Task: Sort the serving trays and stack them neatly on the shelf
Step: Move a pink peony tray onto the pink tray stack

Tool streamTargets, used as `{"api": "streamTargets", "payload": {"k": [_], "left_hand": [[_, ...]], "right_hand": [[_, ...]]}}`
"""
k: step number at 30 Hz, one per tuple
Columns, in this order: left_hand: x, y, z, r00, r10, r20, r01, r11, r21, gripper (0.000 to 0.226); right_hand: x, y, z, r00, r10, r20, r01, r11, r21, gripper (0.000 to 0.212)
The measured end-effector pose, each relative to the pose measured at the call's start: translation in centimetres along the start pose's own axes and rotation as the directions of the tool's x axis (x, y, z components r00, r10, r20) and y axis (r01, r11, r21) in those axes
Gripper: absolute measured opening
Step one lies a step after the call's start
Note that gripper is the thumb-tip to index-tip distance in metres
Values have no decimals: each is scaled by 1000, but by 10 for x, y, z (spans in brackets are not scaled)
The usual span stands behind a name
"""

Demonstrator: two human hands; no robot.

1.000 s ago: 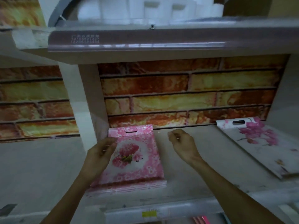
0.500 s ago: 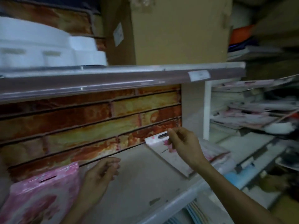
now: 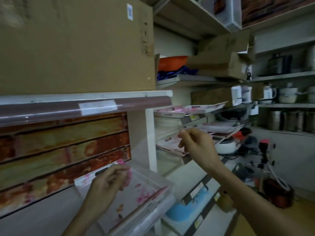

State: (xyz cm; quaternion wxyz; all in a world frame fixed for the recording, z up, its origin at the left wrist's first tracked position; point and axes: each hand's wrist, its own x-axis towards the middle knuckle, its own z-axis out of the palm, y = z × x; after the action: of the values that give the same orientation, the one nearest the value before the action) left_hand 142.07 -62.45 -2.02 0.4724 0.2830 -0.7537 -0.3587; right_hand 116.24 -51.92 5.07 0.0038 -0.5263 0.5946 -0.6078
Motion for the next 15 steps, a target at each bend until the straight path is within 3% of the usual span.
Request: {"api": "streamTargets", "payload": {"k": [8, 15], "left_hand": [[82, 22, 104, 991, 92, 93, -87, 994, -60, 22], [152, 7, 174, 975, 163, 151, -151, 985, -87, 21]], "right_hand": [[71, 55, -84, 989, 111, -97, -113, 994, -9, 27], [165, 116, -117, 930, 321, -177, -287, 938, 193, 31]]}}
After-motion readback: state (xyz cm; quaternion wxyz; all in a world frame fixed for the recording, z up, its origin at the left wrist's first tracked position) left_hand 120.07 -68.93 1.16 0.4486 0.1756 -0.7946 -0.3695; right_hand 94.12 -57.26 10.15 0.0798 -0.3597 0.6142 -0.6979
